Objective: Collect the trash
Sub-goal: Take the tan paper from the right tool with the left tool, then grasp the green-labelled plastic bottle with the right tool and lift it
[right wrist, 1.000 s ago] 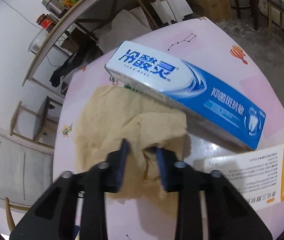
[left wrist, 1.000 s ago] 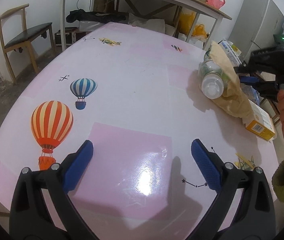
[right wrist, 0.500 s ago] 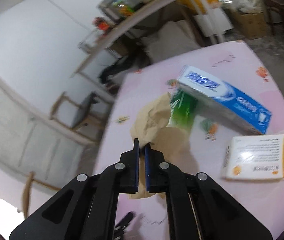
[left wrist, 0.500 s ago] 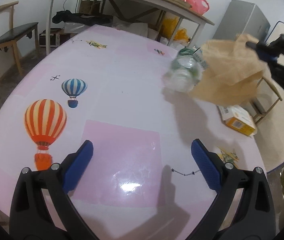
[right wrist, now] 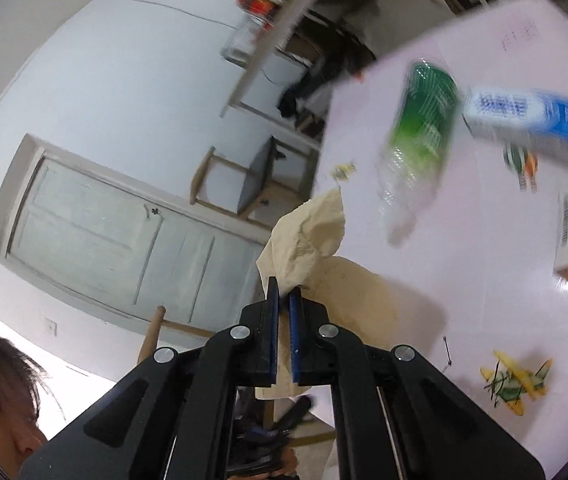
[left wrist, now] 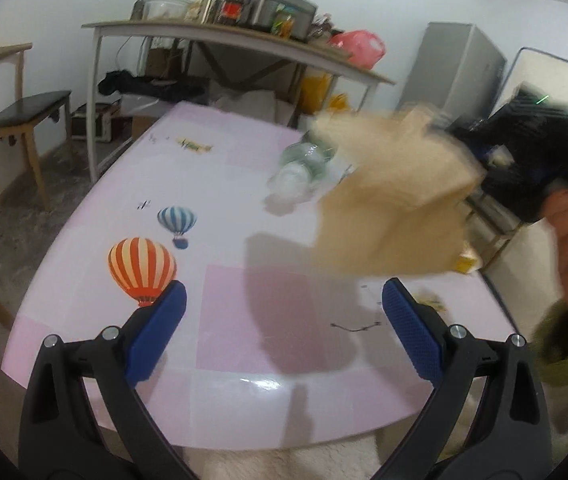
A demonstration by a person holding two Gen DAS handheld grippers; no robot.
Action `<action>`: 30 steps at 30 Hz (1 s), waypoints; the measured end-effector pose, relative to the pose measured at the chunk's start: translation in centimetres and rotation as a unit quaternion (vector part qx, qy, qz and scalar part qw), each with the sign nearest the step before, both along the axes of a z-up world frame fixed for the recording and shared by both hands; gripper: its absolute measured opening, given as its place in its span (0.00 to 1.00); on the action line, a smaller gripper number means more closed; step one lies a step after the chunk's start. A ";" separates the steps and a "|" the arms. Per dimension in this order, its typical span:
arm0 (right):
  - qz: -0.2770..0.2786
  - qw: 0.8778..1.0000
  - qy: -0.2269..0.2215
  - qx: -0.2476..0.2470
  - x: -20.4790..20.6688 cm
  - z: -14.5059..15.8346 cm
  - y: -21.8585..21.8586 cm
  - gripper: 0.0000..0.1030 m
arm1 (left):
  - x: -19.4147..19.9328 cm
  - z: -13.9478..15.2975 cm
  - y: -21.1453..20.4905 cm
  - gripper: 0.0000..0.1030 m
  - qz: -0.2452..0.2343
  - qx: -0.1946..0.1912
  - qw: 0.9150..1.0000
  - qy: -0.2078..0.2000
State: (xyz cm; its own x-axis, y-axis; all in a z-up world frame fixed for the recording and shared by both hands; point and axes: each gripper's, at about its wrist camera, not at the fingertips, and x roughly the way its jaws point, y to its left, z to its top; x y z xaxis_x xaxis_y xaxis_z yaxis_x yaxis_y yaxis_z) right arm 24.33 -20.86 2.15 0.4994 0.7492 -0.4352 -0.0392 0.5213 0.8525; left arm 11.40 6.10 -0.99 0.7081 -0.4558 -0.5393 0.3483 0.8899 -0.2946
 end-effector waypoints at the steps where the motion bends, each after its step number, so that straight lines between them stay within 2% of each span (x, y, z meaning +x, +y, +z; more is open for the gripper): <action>1: -0.002 1.000 0.014 -0.008 0.0 -0.8 -0.1 0.05 | -0.2 0.3 0.1 0.92 -0.006 -0.008 1.000 -0.006; 3: -0.006 0.997 0.051 -0.056 0.5 -3.2 -0.2 0.05 | -0.4 0.6 -0.1 0.92 -0.016 -0.017 1.000 -0.012; 6: -0.004 0.990 0.106 -0.089 0.5 -6.4 -0.6 0.05 | 0.3 0.6 -1.4 0.90 -0.037 -0.019 0.999 -0.011; 8: 0.001 0.986 0.126 -0.113 0.4 -7.7 -0.8 0.05 | 0.9 0.1 -2.8 0.79 -0.060 -0.012 0.998 -0.008; 10: 0.008 0.983 0.142 -0.118 0.4 -8.6 -1.0 0.05 | 1.8 -0.5 -4.4 0.75 -0.084 -0.007 0.996 0.003; 13: 0.028 0.981 0.147 -0.124 0.6 -9.0 -0.8 0.07 | 3.2 -1.6 -6.5 0.67 -0.119 0.003 0.993 0.019; 17: 0.046 0.981 0.143 -0.121 0.7 -8.9 -0.7 0.07 | 4.7 -3.4 -8.9 0.57 -0.147 0.040 0.987 0.047; 21: 0.070 0.981 0.145 -0.111 1.2 -9.2 -0.5 0.07 | 5.8 -4.9 -10.0 0.48 -0.144 0.058 0.985 0.080; 24: 0.084 0.981 0.149 -0.096 1.4 -9.2 -0.3 0.07 | 6.3 -5.3 -10.1 0.39 -0.133 0.058 0.986 0.084; 25: 0.086 0.980 0.148 -0.096 1.4 -9.2 -0.3 0.08 | 6.4 -5.4 -10.1 0.31 -0.130 0.060 0.986 0.086; 27: 0.090 0.980 0.143 -0.107 1.6 -8.4 -0.3 0.15 | 6.5 -5.6 -9.9 0.20 -0.121 0.062 0.987 0.086; 29: 0.084 0.980 0.129 -0.125 1.9 -6.9 -0.6 0.37 | 7.0 -5.7 -9.6 0.09 -0.112 0.056 0.988 0.092; 30: 0.077 0.981 0.117 -0.135 2.1 -6.0 -1.0 0.42 | 7.5 -5.8 -9.5 0.07 -0.107 0.051 0.988 0.096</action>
